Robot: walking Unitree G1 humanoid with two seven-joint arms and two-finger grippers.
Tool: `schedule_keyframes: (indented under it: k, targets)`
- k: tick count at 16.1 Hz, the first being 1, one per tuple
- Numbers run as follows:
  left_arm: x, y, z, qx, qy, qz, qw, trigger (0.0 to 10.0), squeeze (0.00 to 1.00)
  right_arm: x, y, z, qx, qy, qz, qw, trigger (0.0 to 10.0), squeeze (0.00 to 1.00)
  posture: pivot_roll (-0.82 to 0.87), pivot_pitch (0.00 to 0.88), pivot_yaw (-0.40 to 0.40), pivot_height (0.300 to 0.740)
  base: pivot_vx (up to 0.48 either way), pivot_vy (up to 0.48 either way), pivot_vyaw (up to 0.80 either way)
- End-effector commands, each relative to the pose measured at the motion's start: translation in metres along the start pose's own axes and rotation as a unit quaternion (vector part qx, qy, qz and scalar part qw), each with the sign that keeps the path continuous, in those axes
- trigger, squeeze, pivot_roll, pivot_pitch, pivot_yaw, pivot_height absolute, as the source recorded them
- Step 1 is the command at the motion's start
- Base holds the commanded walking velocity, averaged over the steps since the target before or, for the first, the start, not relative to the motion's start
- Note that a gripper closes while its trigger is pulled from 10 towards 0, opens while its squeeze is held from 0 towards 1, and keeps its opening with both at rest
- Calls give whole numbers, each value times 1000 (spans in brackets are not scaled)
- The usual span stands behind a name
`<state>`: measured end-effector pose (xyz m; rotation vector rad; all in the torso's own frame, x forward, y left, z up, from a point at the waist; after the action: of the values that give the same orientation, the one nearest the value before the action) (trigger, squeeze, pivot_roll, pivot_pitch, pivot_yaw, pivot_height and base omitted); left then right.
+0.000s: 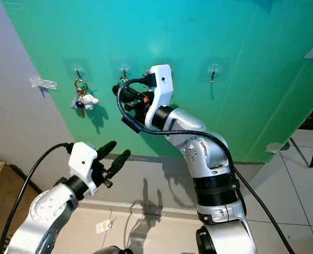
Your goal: Hang keys on a hook
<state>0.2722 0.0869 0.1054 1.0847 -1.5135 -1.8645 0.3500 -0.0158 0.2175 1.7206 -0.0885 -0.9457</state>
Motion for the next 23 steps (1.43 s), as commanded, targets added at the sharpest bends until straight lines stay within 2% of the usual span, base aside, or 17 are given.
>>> schedule_keyframes:
  k: [1, 4, 5, 12, 13, 14, 15, 16, 17, 18, 20, 21, 22, 23]
  targets:
    - [-3, -4, 1, -8, 7, -5, 1000, 10000, 0, -5, 7, 0, 10, 10, 2, 1000, 0, 0, -82, 3, 66, 740, 0, 0, 0]
    - [-3, -5, 1, -9, 7, -6, 1000, 10000, 0, -6, 6, -1, 8, 13, -6, 1000, 0, 0, -82, 3, 66, 740, 0, 0, 0]
    - [-3, -5, 1, -9, 7, -6, 1000, 10000, 0, -11, 6, -3, 9, 23, -7, 1000, 0, 0, -82, 3, 66, 740, 0, 0, 0]
    - [-3, -5, 2, -10, 10, -7, 1000, 10000, 0, -20, 6, -9, 9, 41, 7, 999, 0, 0, -70, 12, 63, 740, 0, 0, 0]
    - [-6, -6, 0, -14, 14, -9, 1000, 10000, 0, -8, 2, -5, 3, 8, 93, 996, 0, 0, -70, 12, 63, 740, 0, 0, 0]
    - [-10, -8, -2, -21, 25, -7, 999, 10000, 0, 1, -4, -1, -13, -13, 165, 986, 0, 0, -70, 12, 63, 740, 0, 0, 0]
    - [-17, -10, -4, -30, 38, 0, 999, 10000, 0, 12, -14, 5, -38, -33, 251, 967, 0, 0, -81, 12, 66, 740, 0, 0, 0]
    - [-20, -11, -6, -35, 39, -1, 999, 10000, 0, 18, -20, 9, -52, -43, 314, 947, 0, 0, -88, 10, 69, 740, 0, 0, 0]
    - [-21, -12, -8, -38, 36, -3, 999, 10000, 0, 21, -23, 11, -58, -46, 340, 937, 0, 0, -88, 10, 69, 740, 0, 0, 0]
    - [-22, -13, -11, -43, 34, -11, 998, 10000, 0, 27, -26, 15, -64, -57, 383, 920, 0, 0, -95, 8, 73, 740, 0, 0, 0]
    - [-23, -12, -15, -41, 34, -17, 998, 10000, 0, 30, -25, 16, -49, -65, 349, 934, 0, 0, -99, 7, 75, 740, 0, 0, 0]
    - [-27, -7, -20, -34, 36, -23, 999, 10000, 0, 29, -24, 16, -33, -65, 293, 953, 0, 0, -99, 7, 75, 740, 0, 0, 0]
    - [-29, -2, -24, -25, 35, -24, 999, 10000, 0, 28, -24, 16, -28, -61, 282, 957, 0, 0, -98, 7, 75, 740, 0, 0, 0]
    - [-35, 7, -29, -16, 38, -38, 998, 10000, 0, 28, -24, 16, -27, -57, 294, 954, 0, 0, -100, 5, 77, 740, 0, 0, 0]
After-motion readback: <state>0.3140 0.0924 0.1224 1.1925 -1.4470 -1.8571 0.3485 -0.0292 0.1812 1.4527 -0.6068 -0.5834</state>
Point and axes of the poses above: a point about 5 cm out from each wrist's last joint towards the gripper, its own z axis pointing back from the gripper into the wrist, its own y axis along the axis of the wrist's last joint, x = y × z, the point moved 5 cm from there along -z, pointing out of the wrist towards the gripper, and after that the axes turned 13 degrees about -z, right-handed, at the moved point
